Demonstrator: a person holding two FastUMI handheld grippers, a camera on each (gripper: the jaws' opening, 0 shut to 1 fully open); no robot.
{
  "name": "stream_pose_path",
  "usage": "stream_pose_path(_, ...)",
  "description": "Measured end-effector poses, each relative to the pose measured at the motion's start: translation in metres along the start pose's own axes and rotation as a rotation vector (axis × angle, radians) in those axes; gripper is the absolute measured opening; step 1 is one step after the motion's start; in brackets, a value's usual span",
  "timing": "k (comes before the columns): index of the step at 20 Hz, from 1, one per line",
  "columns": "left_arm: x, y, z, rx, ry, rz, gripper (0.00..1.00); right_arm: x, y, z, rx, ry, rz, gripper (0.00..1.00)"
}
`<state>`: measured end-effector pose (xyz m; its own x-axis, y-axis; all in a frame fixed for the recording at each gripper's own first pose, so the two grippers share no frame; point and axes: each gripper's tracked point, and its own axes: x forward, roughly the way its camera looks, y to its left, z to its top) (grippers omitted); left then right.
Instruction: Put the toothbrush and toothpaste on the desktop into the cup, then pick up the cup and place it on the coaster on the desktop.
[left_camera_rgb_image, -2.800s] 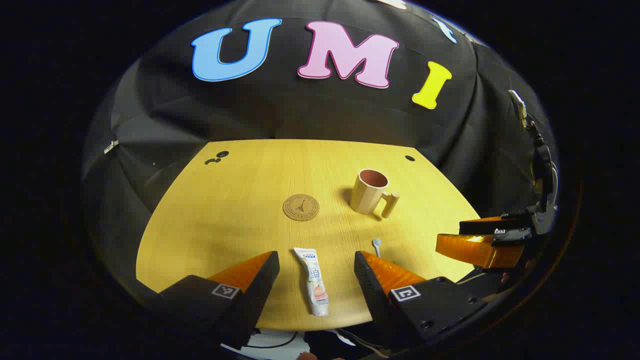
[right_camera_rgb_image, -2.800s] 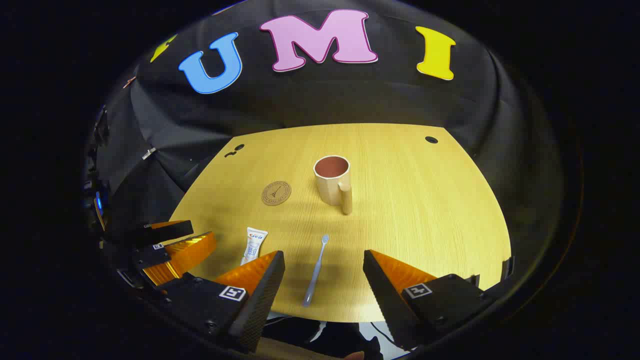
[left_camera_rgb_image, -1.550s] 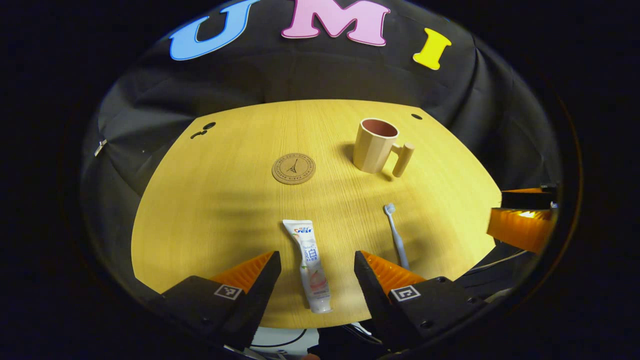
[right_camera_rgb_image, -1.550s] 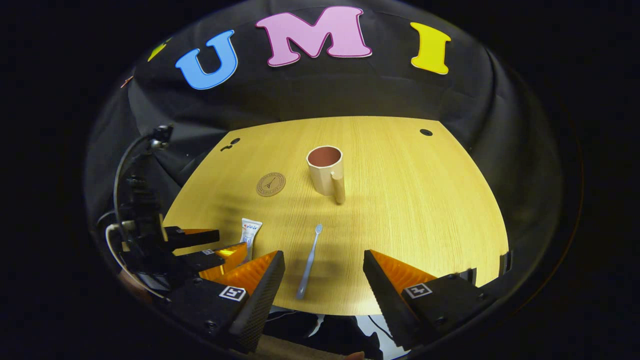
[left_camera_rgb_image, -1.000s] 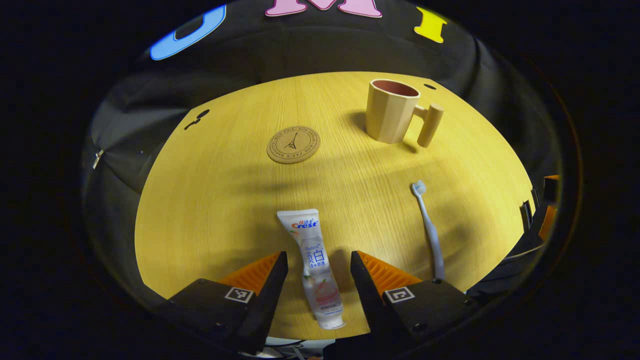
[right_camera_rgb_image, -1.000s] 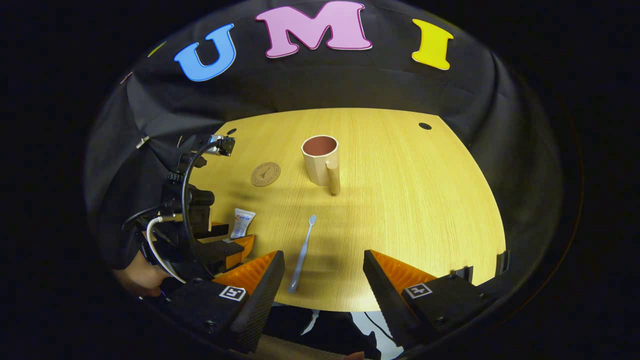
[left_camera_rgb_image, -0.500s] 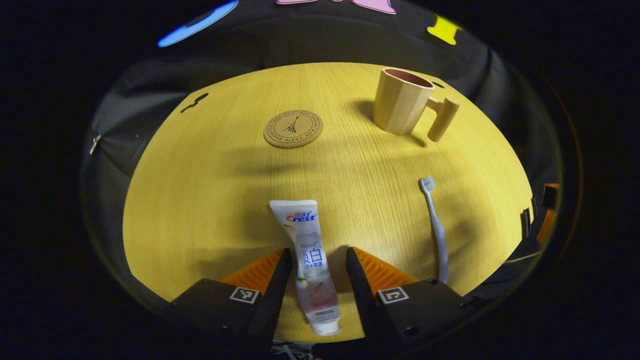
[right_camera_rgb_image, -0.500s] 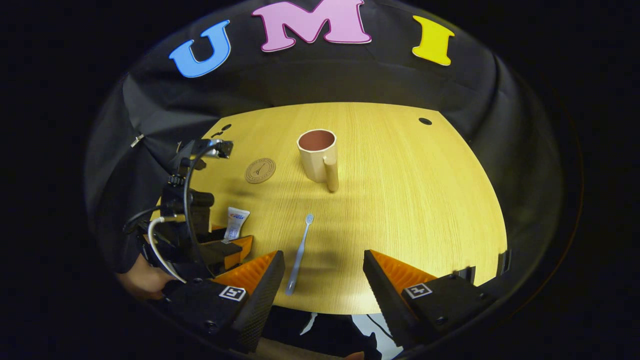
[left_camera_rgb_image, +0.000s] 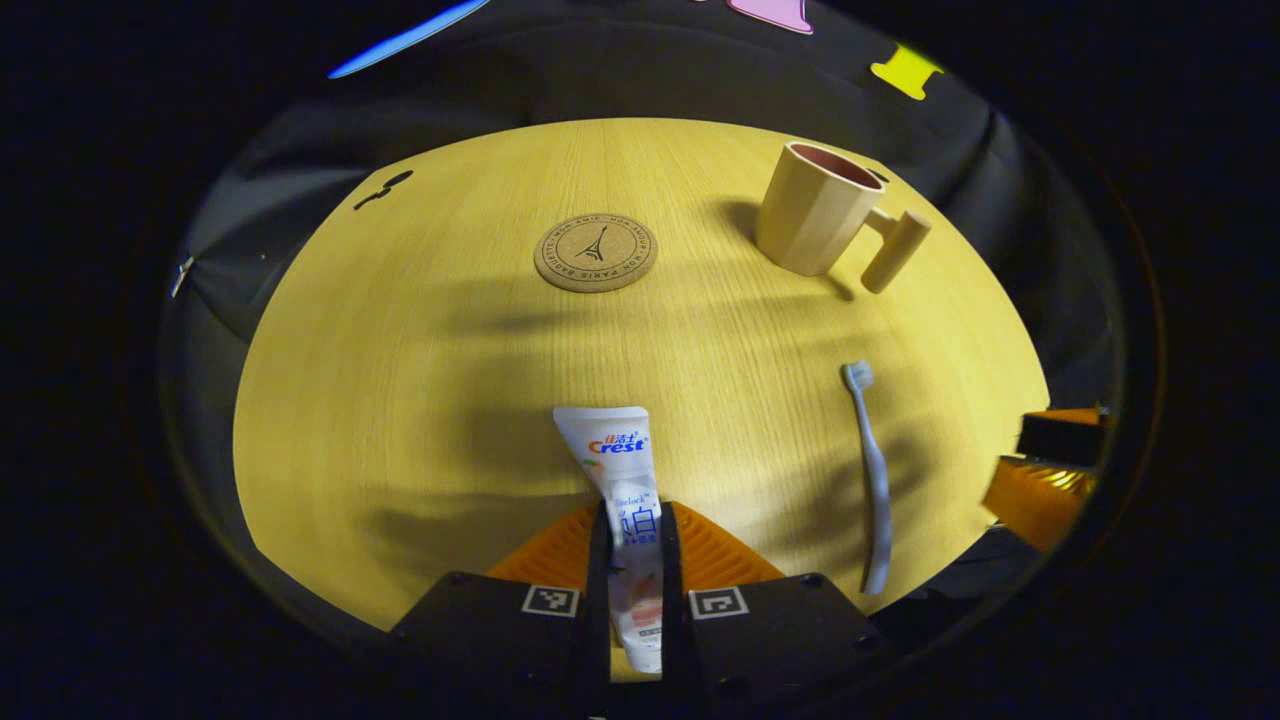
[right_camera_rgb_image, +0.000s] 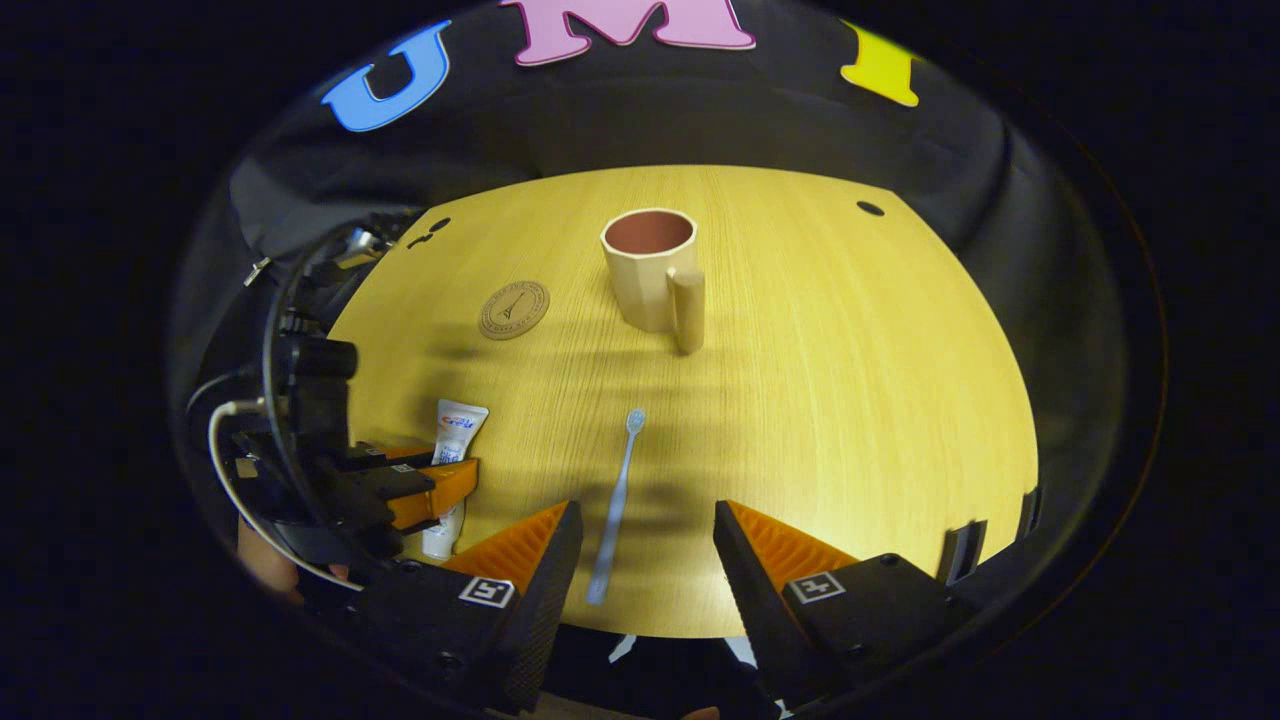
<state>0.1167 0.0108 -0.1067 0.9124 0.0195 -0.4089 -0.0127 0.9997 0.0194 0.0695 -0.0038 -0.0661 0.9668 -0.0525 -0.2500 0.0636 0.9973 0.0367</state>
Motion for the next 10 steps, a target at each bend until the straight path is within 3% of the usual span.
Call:
stream_pose_path(2, -0.014, -0.002, 0.006, -0.002, -0.024, -0.045, 0.25, 0.017, 0.002, -0.005, 0.027, 0.029, -0.008, 0.81)
stream_pose_path(3, -0.021, 0.0, 0.009, -0.002, -0.033, -0.055, 0.25, 0.02, 0.002, -0.008, 0.031, 0.042, -0.014, 0.71)
stream_pose_path(4, -0.027, 0.003, 0.012, -0.006, -0.042, -0.066, 0.25, 0.025, 0.003, -0.01, 0.031, 0.054, -0.02, 0.8)
stream_pose_path(5, -0.032, 0.004, 0.015, -0.013, -0.051, -0.077, 0.25, 0.032, 0.005, -0.011, 0.029, 0.064, -0.024, 0.8)
stream_pose_path(10, -0.047, 0.024, 0.016, -0.034, -0.063, -0.082, 0.25, 0.057, 0.015, -0.02, 0.02, 0.131, -0.037, 0.69)
